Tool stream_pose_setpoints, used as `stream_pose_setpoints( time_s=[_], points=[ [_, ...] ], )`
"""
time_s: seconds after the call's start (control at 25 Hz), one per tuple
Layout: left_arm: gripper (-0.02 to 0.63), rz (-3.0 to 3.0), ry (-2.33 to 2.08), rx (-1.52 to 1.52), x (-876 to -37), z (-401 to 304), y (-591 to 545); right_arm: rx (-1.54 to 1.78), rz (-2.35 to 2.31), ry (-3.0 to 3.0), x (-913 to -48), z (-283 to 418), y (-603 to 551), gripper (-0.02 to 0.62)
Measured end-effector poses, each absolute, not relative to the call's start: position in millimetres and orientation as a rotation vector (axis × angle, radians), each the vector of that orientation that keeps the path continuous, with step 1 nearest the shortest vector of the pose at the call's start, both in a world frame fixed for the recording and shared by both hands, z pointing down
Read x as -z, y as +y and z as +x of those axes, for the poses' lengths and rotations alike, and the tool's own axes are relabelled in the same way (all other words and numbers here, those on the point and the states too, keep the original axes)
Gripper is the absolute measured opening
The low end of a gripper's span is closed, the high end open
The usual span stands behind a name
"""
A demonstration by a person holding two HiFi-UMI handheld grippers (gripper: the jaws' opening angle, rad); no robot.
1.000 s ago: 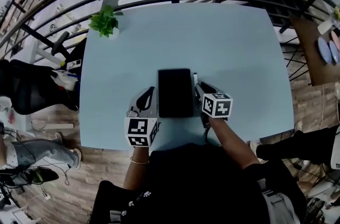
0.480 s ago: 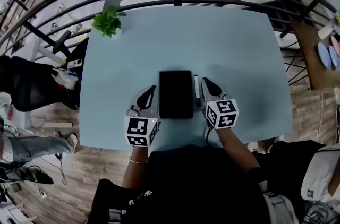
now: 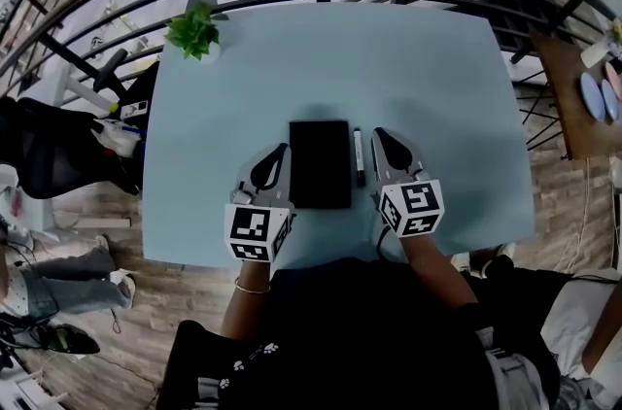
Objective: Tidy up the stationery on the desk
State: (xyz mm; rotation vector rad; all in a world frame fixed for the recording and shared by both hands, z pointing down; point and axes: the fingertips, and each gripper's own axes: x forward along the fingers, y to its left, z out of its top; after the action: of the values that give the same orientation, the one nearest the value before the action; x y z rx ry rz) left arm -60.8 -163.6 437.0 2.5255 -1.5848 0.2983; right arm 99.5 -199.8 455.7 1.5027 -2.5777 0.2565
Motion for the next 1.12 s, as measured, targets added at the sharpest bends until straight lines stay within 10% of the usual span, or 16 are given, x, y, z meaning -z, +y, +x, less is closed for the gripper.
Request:
stream_pose_setpoints(
  time_s=[1.12],
  points=[
    [-0.008, 2.521, -1.577, -0.299, -439.7, -56.5, -166.4, -0.271, 1.523, -2.575, -453.7, 103.0, -196.0, 0.01]
  ],
)
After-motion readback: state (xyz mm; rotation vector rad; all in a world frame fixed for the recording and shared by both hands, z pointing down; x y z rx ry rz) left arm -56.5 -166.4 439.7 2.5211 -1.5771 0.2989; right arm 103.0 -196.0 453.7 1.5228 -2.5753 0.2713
